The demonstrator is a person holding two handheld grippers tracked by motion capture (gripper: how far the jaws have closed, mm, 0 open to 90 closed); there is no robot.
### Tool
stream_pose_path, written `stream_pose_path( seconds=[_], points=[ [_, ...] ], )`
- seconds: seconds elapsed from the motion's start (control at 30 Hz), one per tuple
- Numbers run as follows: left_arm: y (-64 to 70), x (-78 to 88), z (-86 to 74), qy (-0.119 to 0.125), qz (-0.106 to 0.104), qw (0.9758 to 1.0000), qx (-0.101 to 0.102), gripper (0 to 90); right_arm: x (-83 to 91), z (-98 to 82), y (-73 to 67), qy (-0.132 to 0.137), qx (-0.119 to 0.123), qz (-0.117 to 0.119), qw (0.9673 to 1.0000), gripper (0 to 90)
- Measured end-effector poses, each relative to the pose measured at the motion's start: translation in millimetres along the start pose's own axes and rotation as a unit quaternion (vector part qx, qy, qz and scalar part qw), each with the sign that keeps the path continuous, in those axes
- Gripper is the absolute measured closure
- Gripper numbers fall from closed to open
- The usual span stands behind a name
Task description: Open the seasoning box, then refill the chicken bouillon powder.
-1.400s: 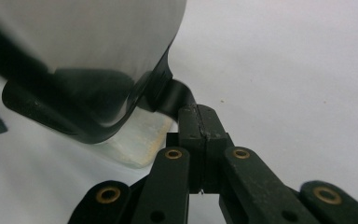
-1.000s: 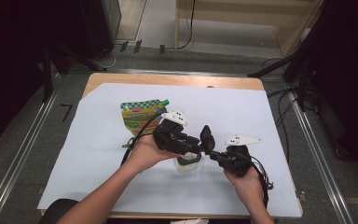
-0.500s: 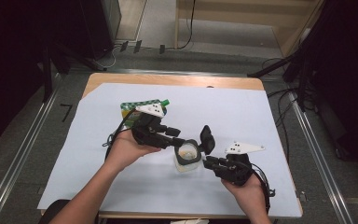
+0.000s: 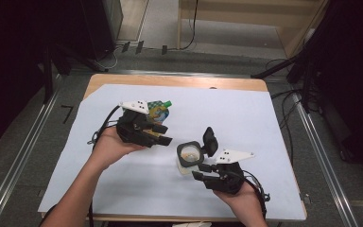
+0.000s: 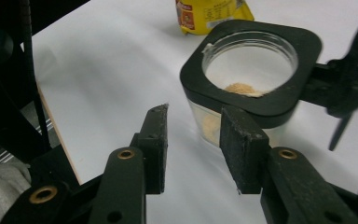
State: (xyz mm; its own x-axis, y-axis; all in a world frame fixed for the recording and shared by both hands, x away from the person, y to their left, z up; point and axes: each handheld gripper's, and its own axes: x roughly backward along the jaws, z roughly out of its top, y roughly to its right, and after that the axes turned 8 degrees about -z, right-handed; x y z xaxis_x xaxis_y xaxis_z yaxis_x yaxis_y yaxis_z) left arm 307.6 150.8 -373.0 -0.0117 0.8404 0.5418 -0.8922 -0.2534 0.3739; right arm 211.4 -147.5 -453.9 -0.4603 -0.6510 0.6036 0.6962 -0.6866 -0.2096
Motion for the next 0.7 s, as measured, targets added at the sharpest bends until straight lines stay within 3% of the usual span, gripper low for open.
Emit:
stream_pose_path(
  seconds=[0.23,0.7],
  points=[
    [-9.1,20.6,-6.4,0.005,0.013,0.9997,0.021,48.5,-7.4,2.8,-8.5,0.0,0.011,0.013,0.9999,58.2],
    [-16.3,51.8,-21.8,0.001,0.037,0.9987,0.036,48.3,-16.4,10.0,-18.1,-0.009,0.027,0.02,0.9994,53.9]
  ],
)
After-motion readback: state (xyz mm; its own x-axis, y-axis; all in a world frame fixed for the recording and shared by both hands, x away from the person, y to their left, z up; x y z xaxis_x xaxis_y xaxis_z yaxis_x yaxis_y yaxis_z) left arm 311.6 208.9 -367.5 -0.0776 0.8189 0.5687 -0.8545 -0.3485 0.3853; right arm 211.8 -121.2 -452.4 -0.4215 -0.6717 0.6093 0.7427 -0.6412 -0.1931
